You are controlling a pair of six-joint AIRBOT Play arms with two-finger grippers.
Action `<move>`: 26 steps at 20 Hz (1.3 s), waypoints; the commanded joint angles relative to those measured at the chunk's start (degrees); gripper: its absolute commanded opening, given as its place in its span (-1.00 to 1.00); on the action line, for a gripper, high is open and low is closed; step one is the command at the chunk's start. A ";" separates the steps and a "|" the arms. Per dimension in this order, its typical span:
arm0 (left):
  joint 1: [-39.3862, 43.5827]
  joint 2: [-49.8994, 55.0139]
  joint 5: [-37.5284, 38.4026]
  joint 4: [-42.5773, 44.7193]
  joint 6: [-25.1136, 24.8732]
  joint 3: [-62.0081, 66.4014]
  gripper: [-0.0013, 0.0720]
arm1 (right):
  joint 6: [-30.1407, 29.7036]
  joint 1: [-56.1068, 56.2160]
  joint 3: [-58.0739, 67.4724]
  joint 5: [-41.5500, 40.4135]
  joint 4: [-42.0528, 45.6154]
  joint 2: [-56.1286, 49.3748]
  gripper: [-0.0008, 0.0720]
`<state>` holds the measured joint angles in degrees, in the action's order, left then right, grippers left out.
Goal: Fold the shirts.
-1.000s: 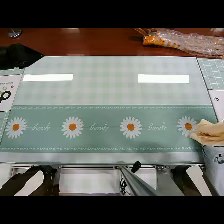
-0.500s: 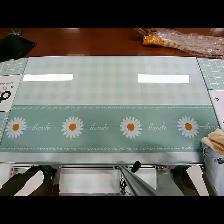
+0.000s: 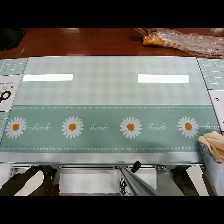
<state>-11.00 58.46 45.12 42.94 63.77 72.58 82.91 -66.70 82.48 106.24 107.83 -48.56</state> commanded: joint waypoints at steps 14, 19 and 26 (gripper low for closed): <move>0.72 2.99 7.30 1.01 -0.22 0.00 -0.72 | -4.00 0.07 -0.33 -10.14 -35.26 -0.09 -0.16; 9.97 5.81 12.96 8.44 1.16 0.02 0.41 | -5.55 18.03 -4.48 -12.66 -42.16 -1.27 0.15; 30.25 8.31 30.03 50.07 23.58 0.02 1.00 | -0.87 57.42 -6.91 -23.02 -29.33 -10.64 0.51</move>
<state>12.45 65.73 67.31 76.93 79.79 72.58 79.59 -23.64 76.12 87.74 73.17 -55.11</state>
